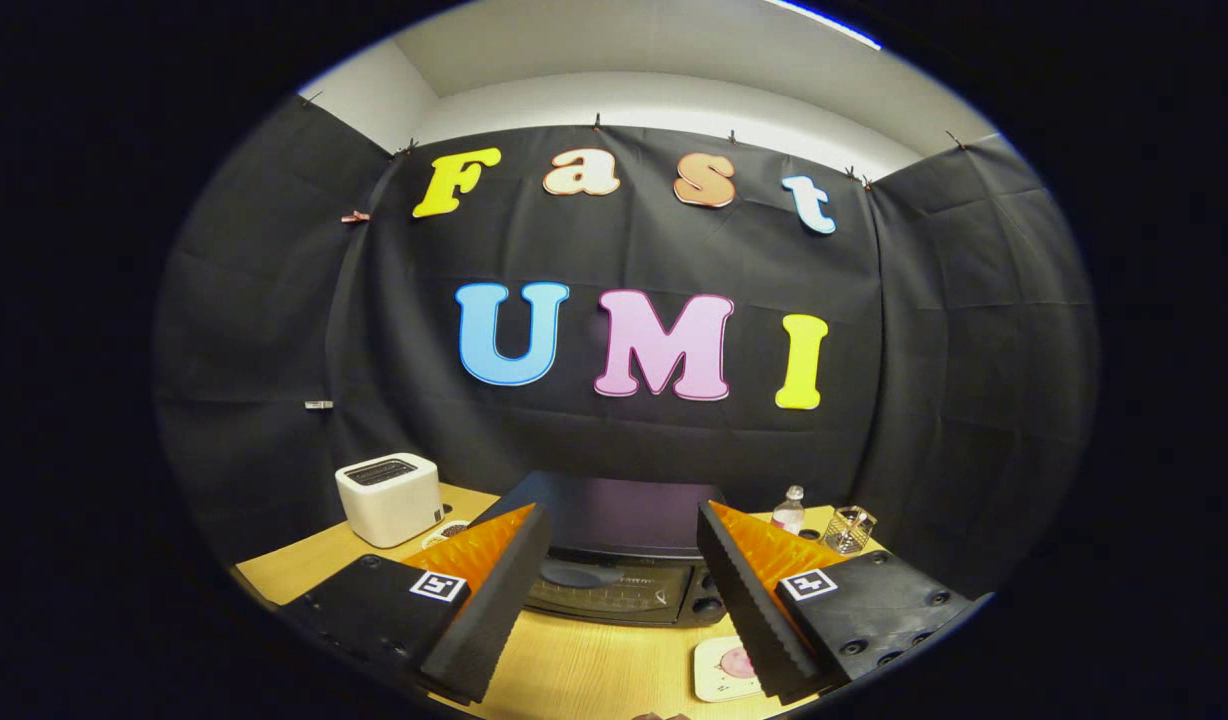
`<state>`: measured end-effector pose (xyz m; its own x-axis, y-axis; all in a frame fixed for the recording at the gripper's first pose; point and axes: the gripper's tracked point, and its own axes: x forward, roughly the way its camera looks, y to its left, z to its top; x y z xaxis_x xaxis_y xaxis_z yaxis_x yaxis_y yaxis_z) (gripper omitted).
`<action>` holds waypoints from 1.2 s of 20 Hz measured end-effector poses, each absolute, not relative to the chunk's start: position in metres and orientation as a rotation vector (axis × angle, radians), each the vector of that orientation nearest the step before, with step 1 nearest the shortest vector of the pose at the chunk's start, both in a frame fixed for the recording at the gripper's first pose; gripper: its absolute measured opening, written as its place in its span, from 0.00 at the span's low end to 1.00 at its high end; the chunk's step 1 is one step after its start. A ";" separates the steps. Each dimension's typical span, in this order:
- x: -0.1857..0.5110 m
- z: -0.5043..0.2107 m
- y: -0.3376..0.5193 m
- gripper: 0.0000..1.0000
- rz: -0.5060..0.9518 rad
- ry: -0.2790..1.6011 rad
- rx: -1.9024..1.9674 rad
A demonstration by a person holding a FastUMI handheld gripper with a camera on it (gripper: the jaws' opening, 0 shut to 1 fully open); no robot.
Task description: Open the toaster oven, put the food inside, and close the toaster oven door.
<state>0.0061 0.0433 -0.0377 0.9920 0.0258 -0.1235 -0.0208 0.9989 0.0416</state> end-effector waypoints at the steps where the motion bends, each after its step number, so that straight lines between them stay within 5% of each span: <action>1: 0.008 -0.043 0.047 0.98 0.027 0.138 0.052; 24: 0.126 -0.173 0.088 0.98 -0.054 0.321 0.010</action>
<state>0.1259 0.0884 -0.1734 0.9476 -0.0512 -0.3154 0.0542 0.9985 0.0009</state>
